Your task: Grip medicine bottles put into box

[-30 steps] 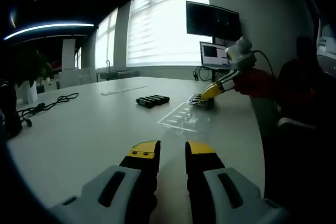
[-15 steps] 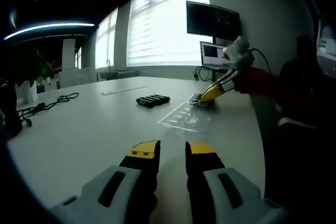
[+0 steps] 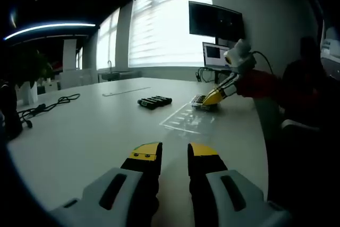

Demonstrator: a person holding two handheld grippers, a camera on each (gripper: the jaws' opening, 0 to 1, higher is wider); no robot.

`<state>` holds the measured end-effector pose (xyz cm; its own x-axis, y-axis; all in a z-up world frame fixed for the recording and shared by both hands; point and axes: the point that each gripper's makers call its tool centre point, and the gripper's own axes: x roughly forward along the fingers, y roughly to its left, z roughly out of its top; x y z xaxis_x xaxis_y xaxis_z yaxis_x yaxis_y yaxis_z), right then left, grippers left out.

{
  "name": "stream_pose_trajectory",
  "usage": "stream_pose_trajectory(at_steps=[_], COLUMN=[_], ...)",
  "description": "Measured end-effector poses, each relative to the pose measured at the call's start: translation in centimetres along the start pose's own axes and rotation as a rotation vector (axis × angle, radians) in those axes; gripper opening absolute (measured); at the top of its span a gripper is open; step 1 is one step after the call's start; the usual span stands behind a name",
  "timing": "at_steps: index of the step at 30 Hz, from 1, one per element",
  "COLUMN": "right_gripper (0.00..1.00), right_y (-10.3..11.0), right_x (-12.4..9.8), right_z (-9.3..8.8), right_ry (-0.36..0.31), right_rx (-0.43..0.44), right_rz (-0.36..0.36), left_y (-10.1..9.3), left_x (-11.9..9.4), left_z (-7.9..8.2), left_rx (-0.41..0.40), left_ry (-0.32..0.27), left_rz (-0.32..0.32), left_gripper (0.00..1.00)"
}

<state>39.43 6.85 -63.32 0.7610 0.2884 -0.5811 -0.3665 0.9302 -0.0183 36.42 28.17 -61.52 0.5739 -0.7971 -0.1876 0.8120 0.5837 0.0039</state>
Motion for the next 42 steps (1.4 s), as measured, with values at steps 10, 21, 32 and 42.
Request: stream_pose_trajectory(at_steps=[10, 21, 32, 42], right_gripper=[0.02, 0.01, 0.03, 0.05], right_y=[0.0, -0.7, -1.5, -2.1], right_x=[0.1, -0.5, -0.2, 0.4], right_z=[0.0, 1.5, 3.4, 5.5], right_ry=[-0.008, -0.088, -0.142, -0.174], right_rx=[0.004, 0.022, -0.013, -0.052], right_rz=[0.002, -0.015, -0.034, -0.049], left_y=[0.0, 0.0, 0.0, -0.1], left_x=[0.0, 0.0, 0.0, 0.0], left_z=[0.0, 0.0, 0.0, 0.1], left_rx=[0.003, 0.002, 0.002, 0.001], left_ry=[0.001, -0.001, -0.001, -0.003], left_rz=[0.001, 0.001, -0.001, -0.002], left_gripper=[0.13, 0.13, 0.13, 0.13])
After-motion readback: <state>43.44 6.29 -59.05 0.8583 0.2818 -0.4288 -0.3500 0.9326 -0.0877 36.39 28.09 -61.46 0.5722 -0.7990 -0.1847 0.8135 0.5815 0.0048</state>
